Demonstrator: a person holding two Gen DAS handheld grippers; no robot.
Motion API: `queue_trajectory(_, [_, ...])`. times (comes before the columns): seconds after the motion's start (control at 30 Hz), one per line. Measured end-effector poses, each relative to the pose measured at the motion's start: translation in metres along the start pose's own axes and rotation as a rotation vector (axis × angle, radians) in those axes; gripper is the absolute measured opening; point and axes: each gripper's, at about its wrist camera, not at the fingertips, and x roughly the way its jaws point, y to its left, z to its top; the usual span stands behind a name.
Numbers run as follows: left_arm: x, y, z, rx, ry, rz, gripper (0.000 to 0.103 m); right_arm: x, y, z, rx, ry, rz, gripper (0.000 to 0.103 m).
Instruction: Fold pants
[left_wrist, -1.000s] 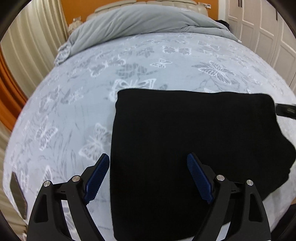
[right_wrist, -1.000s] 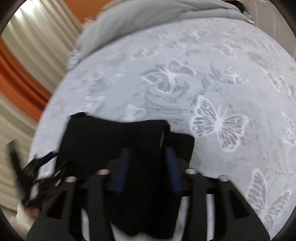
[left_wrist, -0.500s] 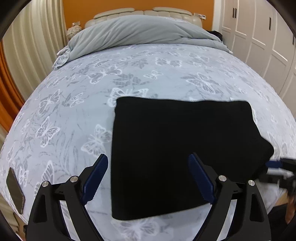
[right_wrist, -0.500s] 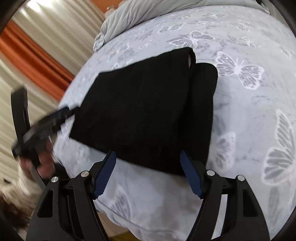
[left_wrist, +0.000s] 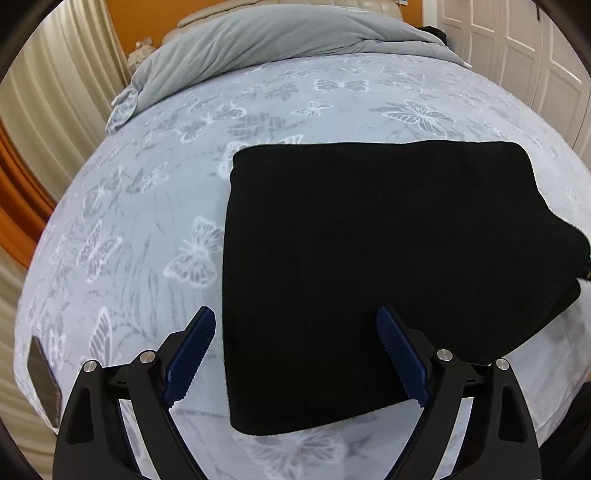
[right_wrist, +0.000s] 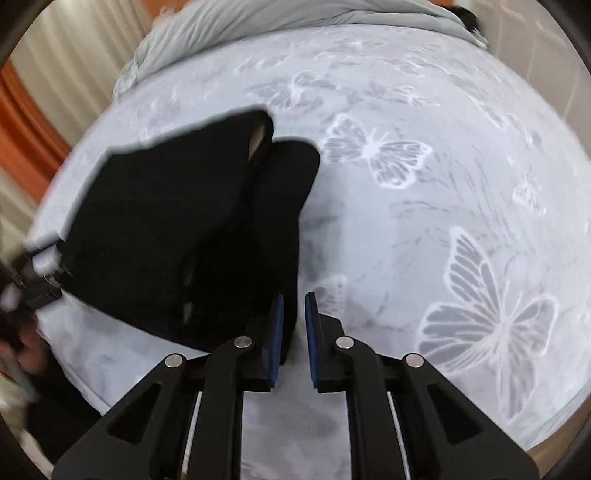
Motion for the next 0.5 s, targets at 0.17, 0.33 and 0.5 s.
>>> queue_trajectory(0.17, [-0.013,0.007,0.004,-0.046,-0.054,-0.021,0.087,-0.014,0.013,0.01,-0.034,-0.021,0.058,0.042])
queue_trajectory(0.33, [-0.012,0.019,0.008,-0.072,-0.06,0.007,0.087,0.005,0.059,-0.021,-0.225,0.066,0.067,0.042])
queue_trajectory(0.5, [-0.004,0.028,0.009,-0.127,-0.005,-0.048,0.087,0.032,0.066,-0.023,-0.222,0.095,0.06,0.042])
